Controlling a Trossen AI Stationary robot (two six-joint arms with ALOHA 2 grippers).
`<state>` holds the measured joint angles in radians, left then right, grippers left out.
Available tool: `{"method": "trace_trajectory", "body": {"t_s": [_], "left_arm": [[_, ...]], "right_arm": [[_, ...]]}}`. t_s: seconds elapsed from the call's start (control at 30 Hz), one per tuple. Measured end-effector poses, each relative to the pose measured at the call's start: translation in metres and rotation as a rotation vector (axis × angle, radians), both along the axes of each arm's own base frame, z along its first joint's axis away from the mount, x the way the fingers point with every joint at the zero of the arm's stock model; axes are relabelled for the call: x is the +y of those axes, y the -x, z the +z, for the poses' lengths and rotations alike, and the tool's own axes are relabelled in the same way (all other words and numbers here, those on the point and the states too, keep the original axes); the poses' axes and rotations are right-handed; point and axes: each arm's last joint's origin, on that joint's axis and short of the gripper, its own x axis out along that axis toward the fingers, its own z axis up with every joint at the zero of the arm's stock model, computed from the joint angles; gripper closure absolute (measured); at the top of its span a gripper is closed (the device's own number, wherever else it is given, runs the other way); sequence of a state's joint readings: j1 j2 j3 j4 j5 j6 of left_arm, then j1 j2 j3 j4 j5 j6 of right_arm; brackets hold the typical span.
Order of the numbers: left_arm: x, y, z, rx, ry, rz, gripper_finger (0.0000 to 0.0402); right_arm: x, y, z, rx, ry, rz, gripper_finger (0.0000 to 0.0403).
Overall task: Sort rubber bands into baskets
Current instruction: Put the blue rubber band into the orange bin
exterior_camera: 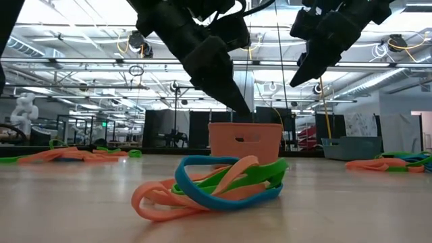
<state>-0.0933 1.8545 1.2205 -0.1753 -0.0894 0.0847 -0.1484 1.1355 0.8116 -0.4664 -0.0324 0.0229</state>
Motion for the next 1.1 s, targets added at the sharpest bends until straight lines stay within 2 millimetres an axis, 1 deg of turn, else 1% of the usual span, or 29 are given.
{"method": "trace_trajectory", "body": {"t_s": [0.1, 0.17, 0.23, 0.3, 0.37, 0.47, 0.53, 0.67, 0.77, 0.83, 0.97, 1.1], "left_arm": [[0.0, 0.0, 0.0, 0.002, -0.002, 0.001, 0.0281], [0.0, 0.002, 0.0, 0.017, -0.006, -0.002, 0.0276], [0.001, 0.007, 0.003, 0.051, -0.013, -0.005, 0.0274], [0.001, 0.013, 0.009, 0.081, -0.016, -0.005, 0.0274], [0.002, 0.022, 0.017, 0.116, -0.019, -0.008, 0.0274], [-0.003, 0.037, 0.034, 0.114, -0.021, -0.073, 0.0274], [-0.009, 0.046, 0.046, 0.06, -0.033, -0.127, 0.0274], [-0.014, 0.062, 0.056, -0.047, -0.052, -0.187, 0.0274], [-0.015, 0.069, 0.058, -0.143, -0.058, -0.217, 0.0274], [-0.016, 0.07, 0.057, -0.193, -0.04, -0.257, 0.0274], [-0.018, 0.072, 0.052, -0.212, 0.004, -0.325, 0.0274], [-0.018, 0.074, 0.046, -0.211, 0.015, -0.338, 0.0274]], "right_arm": [[0.001, 0.0, 0.0, 0.0, -0.016, -0.004, 0.0312], [0.004, 0.0, 0.0, -0.002, -0.061, 0.007, 0.0312], [0.011, -0.001, 0.0, -0.008, -0.136, 0.025, 0.0312], [0.022, -0.002, 0.0, 0.0, -0.201, 0.031, 0.0312], [0.039, -0.001, -0.001, 0.019, -0.244, 0.051, 0.0312], [0.07, 0.0, -0.005, 0.065, -0.315, 0.107, 0.0312], [0.091, 0.002, -0.007, 0.106, -0.381, 0.119, 0.0312], [0.129, 0.012, -0.015, 0.212, -0.506, 0.087, 0.0312], [0.149, 0.017, -0.023, 0.277, -0.526, 0.065, 0.0312], [0.159, 0.018, -0.03, 0.309, -0.519, 0.032, 0.0312], [0.171, 0.017, -0.047, 0.378, -0.533, -0.062, 0.0312], [0.181, 0.015, -0.064, 0.453, -0.514, -0.108, 0.0312]]}}
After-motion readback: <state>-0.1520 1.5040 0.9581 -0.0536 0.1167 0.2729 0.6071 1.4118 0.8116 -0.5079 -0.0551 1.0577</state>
